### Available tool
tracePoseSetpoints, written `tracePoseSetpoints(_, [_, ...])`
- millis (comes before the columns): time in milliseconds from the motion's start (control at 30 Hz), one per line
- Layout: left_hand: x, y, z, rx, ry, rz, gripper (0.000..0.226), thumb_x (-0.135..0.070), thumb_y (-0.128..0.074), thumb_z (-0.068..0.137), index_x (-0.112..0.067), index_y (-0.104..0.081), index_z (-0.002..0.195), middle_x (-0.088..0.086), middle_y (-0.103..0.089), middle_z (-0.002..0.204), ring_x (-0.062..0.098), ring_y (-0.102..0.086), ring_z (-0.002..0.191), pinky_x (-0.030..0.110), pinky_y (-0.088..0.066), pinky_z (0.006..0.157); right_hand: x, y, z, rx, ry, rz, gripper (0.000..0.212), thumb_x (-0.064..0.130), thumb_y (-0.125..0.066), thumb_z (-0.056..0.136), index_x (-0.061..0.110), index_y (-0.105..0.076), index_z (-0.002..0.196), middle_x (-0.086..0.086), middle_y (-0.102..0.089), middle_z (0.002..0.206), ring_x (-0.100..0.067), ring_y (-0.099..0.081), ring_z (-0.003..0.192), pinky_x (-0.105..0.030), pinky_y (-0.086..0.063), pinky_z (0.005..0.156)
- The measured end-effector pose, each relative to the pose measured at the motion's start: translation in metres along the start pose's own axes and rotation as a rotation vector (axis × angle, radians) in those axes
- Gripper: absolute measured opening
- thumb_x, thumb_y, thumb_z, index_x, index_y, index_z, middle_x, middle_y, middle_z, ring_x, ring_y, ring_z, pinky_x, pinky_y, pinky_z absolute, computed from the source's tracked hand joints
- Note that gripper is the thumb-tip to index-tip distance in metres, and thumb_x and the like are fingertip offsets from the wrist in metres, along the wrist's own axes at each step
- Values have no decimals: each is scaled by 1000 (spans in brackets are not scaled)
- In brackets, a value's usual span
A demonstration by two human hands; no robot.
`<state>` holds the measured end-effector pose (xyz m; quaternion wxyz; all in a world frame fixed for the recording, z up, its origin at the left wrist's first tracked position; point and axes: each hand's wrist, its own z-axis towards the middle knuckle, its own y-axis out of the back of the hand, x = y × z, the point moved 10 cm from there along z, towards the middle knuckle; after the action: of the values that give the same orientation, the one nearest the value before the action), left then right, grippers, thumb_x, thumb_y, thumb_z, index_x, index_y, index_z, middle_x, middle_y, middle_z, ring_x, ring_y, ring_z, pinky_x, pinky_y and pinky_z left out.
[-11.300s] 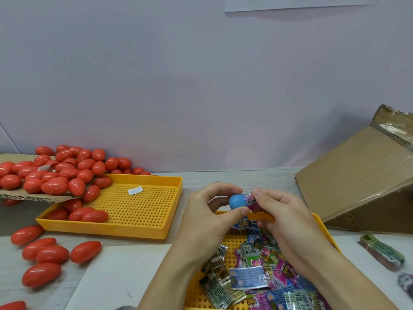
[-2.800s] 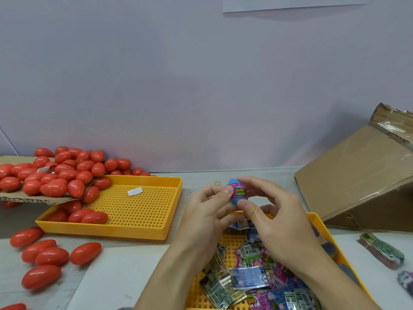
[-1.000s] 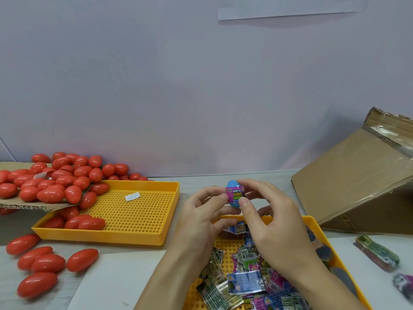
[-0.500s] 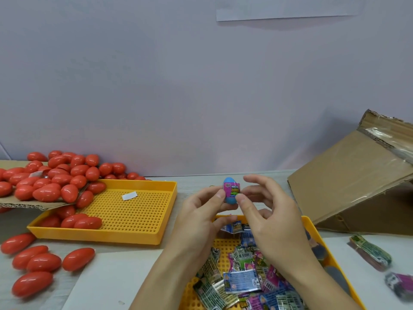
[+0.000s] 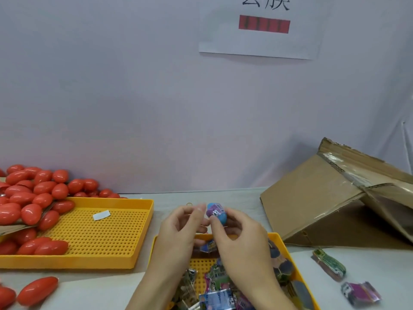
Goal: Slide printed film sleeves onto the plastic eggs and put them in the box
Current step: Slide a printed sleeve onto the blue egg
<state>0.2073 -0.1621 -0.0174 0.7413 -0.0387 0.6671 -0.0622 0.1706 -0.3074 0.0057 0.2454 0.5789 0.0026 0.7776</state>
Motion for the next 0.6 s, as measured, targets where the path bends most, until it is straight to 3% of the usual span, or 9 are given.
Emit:
tracePoseSetpoints(100, [-2, 8, 1, -75, 11, -72, 32, -37, -50, 99, -11, -69, 95, 11, -72, 78, 19, -69, 73, 31, -53, 58, -24, -2, 2, 37, -351, 331, 15, 33, -61, 96, 23, -72, 91, 5, -76, 79, -12, -74, 72, -18, -52, 56])
tracePoseSetpoints(200, [-6, 10, 1, -73, 7, -108, 32, -25, -40, 104, -9, -67, 94, 12, -72, 75, 21, -67, 69, 28, -51, 52, -31, 9, 12, 18, -521, 570, 31, 36, -56, 97, 7, -67, 100, -10, -77, 83, -21, -75, 71, -24, -53, 54])
tracePoseSetpoints(367, [-6, 11, 2, -71, 13, -144, 32, -19, -40, 104, -6, -66, 92, 13, -68, 70, 20, -64, 63, 28, -48, 49, 1, 73, 65, -117, -482, 1006, 32, 38, -46, 101, 13, -64, 90, -7, -71, 74, -14, -71, 59, -16, -51, 47])
tracePoseSetpoints(500, [-5, 18, 3, -117, 15, -177, 31, -14, -40, 103, -6, -66, 88, 10, -65, 66, 20, -63, 61, 31, -46, 50, 17, 137, 98, -353, -391, 1133, 44, 49, -27, 105, 13, -52, 101, -17, -64, 93, -20, -69, 75, -18, -52, 49])
tracePoseSetpoints(600, [-4, 18, 4, -117, 28, -211, 32, -12, -40, 103, -3, -66, 87, 10, -65, 64, 18, -62, 57, 29, -46, 46, 8, 122, 87, -278, -446, 1053, 31, 40, -32, 106, 12, -46, 108, -24, -62, 88, -20, -69, 65, -18, -53, 48])
